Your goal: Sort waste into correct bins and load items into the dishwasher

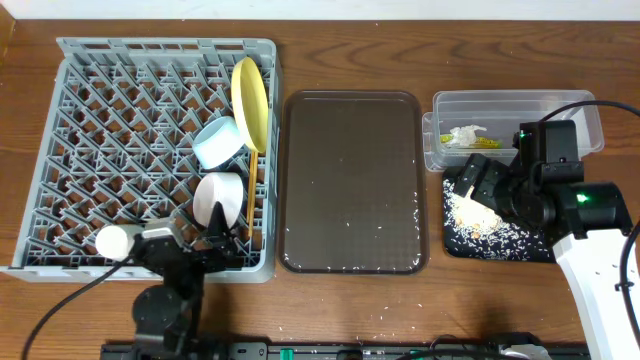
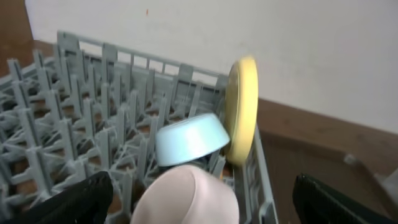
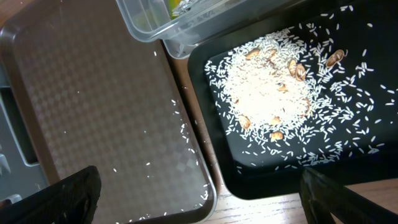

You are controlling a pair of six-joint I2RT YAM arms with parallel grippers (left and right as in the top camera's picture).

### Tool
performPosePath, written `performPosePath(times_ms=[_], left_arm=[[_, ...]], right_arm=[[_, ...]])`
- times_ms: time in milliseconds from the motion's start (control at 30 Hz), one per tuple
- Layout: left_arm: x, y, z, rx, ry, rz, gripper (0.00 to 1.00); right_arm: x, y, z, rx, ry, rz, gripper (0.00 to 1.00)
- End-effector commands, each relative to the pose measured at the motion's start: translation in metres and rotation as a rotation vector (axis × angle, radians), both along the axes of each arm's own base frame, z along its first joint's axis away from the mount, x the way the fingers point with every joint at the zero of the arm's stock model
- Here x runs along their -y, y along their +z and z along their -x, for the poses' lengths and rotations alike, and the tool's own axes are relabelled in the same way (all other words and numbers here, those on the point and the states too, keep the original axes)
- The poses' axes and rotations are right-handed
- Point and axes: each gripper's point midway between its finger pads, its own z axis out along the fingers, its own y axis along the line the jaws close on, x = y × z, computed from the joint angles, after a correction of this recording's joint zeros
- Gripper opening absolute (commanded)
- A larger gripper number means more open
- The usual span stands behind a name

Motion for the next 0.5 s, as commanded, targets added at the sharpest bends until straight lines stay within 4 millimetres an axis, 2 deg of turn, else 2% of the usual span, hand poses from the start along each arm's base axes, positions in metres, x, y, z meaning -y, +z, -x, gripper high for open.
performPosePath(times_ms=[0, 100, 467], left_arm=[[0.002, -0.032, -0.009, -0.012, -0.011, -0.012, 0.93], [0.003, -0.062, -0.017, -0.026, -0.011, -0.014, 0.93], [0.003, -0.06, -0.018, -0.008, -0.011, -0.012, 0.93]], right_arm=[[0.003, 0.002, -0.001, 0.004, -0.02, 0.004, 0.99], [0.003, 0.002, -0.001, 0.004, -0.02, 0.004, 0.99], [0.003, 0.002, -0.001, 0.004, -0.02, 0.004, 0.99]])
